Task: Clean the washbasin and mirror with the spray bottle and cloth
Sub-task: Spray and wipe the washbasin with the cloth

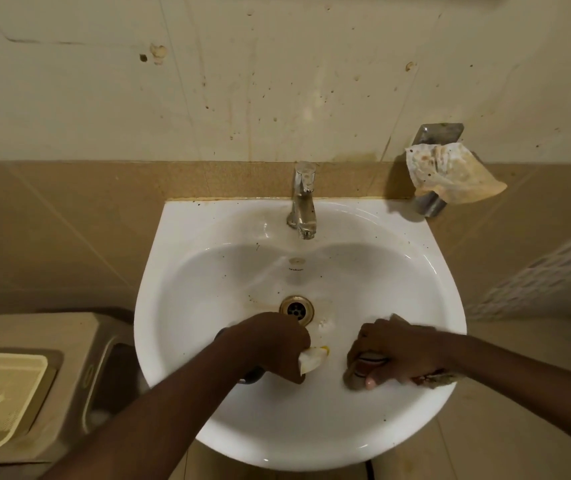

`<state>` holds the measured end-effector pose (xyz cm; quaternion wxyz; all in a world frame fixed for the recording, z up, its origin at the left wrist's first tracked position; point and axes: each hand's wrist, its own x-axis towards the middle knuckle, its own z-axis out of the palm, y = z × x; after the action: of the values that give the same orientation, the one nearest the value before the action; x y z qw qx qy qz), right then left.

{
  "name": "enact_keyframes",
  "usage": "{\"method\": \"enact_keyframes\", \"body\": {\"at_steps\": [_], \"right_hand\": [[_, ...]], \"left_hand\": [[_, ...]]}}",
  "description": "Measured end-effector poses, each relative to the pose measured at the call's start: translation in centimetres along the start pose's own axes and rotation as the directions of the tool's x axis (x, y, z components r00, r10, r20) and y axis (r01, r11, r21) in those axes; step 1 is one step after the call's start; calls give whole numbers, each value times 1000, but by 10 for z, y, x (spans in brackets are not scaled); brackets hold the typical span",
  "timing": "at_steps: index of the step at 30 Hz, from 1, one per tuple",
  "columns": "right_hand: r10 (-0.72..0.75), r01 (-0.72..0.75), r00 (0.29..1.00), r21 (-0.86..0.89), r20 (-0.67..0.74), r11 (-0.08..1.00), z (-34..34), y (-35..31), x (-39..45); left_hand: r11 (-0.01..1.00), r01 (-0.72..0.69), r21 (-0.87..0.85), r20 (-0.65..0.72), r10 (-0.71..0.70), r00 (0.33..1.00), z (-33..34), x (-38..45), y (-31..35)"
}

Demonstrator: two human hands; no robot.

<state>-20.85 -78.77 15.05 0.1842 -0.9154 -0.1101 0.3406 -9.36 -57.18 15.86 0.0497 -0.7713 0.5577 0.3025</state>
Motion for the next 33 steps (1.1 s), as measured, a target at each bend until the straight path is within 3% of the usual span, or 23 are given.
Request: {"method": "enact_keyframes", "body": {"at_steps": [3, 5, 8, 14, 17, 21, 24, 28, 30, 33], "right_hand": [[84, -106, 990, -210, -110, 972, 6, -5, 19], [66, -127, 976, -298, -207, 946, 12, -7, 40], [28, -105, 961, -270, -276, 957, 16, -8, 56], [-5, -26, 986, -182, -169, 983, 16, -5, 45], [-23, -29, 969, -205, -246, 978, 24, -21, 65], [-55, 58, 940, -1, -336, 998, 34, -55, 116], [-150, 156, 954, 3, -258, 988, 36, -50, 96], [-255, 266, 964, 247, -79, 932, 36, -45, 45], [-243, 260, 962, 157, -122, 953, 35, -50, 56], [-244, 243, 917, -41, -315, 969, 46, -78, 113]], "left_hand": [[1000, 0, 18, 49, -1, 999, 0, -1, 2], [1000, 12, 17, 71, -13, 997, -1, 0, 0], [999, 19, 32, 76, -22, 997, -2, 0, -2], [998, 25, 55, 30, -26, 999, 0, -3, -7], [995, 69, 68, -1, -69, 998, -1, -7, -14], [986, 133, 97, 110, -143, 984, -12, -14, -33], [968, 212, 131, 106, -226, 968, -18, -22, -48], [955, 270, 123, 131, -286, 949, -26, -26, -61], [947, 288, 144, 135, -307, 942, -30, -29, -63], [927, 294, 234, 143, -332, 932, -43, -36, -63]]}}
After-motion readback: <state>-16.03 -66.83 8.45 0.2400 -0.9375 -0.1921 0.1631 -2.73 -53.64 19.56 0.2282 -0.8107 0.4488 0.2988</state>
